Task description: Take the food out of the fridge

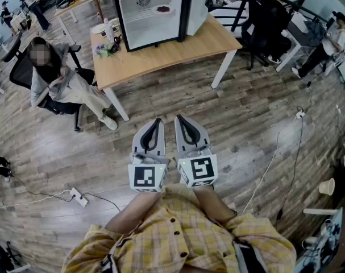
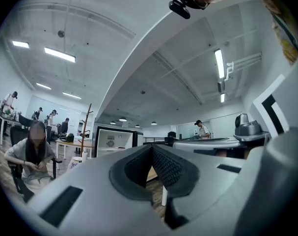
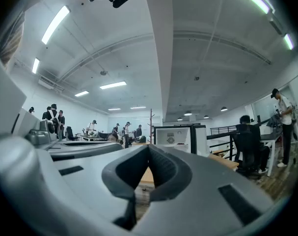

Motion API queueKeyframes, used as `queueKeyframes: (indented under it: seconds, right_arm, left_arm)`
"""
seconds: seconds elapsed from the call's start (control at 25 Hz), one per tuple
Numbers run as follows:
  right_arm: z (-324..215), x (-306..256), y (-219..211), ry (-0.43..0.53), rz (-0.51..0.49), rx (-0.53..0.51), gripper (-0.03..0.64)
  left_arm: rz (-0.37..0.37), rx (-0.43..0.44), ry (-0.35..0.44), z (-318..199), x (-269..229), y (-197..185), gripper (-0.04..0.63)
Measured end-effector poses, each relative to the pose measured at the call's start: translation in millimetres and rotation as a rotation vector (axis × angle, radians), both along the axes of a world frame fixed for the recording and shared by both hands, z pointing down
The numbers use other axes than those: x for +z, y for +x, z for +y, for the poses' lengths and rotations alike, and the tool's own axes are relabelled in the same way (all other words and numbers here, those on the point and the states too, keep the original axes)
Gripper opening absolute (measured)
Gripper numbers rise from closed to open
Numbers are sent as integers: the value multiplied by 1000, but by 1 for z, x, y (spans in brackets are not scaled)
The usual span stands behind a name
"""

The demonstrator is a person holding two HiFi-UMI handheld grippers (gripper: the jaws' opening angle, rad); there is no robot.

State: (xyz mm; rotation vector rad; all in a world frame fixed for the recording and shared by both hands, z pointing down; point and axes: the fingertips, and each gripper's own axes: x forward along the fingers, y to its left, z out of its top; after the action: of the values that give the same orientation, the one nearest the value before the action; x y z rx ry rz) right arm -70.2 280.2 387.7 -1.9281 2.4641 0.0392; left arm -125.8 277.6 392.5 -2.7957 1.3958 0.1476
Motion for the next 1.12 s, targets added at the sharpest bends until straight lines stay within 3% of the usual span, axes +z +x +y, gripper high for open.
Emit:
queueKeyframes:
  seconds: [0.32,0.6,1.12]
  right_arm:
    - [-1,2,9,11,3,-5,8]
    - [-3,-1,11,34,60,-112,8]
    - [-29,3,71,78,105,-184,8]
  left_arm:
    - [-17,9,15,0,-1,12,8]
    - [-37,-12,12,-1,-3,29,8]
    - [-71,-113,41,-25,2,83,8]
